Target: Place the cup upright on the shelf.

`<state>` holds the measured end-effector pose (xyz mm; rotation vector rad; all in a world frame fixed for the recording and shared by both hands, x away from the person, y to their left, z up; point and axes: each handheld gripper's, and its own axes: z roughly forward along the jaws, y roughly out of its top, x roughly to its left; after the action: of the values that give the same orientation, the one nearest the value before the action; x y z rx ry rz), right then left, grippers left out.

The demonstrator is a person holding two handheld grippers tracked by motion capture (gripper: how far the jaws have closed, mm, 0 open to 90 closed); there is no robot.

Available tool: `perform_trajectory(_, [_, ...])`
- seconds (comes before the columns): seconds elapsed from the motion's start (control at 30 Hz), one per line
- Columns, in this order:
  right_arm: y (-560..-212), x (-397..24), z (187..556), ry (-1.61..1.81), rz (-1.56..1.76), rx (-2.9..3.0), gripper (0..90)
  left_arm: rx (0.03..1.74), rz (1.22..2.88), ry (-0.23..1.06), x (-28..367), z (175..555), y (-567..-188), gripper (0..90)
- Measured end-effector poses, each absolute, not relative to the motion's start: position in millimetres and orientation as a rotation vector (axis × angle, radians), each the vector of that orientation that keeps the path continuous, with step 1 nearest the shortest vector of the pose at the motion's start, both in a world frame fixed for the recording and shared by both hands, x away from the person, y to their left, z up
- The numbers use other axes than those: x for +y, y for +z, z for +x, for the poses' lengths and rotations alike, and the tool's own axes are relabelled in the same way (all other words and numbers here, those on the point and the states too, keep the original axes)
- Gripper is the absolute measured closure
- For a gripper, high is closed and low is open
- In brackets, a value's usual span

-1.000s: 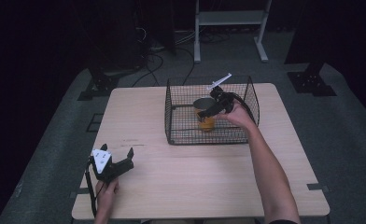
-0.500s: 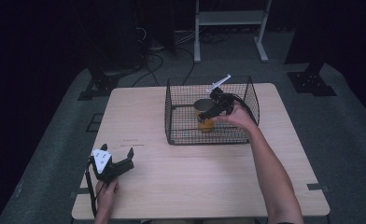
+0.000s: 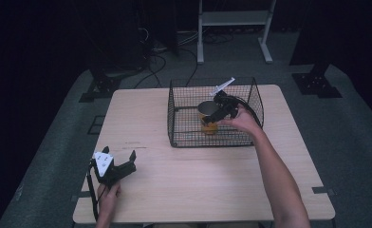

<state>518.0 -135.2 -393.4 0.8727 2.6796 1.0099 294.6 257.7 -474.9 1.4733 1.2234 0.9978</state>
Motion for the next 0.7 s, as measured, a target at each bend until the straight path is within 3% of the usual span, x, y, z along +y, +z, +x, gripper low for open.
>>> perform_trajectory(0.7, [-390.5, -132.8, 514.6, 0.957, 0.854, 2.687, 6.3, 1.224, 1.472, 0.998, 257.8, 294.7, -474.9, 0.8])
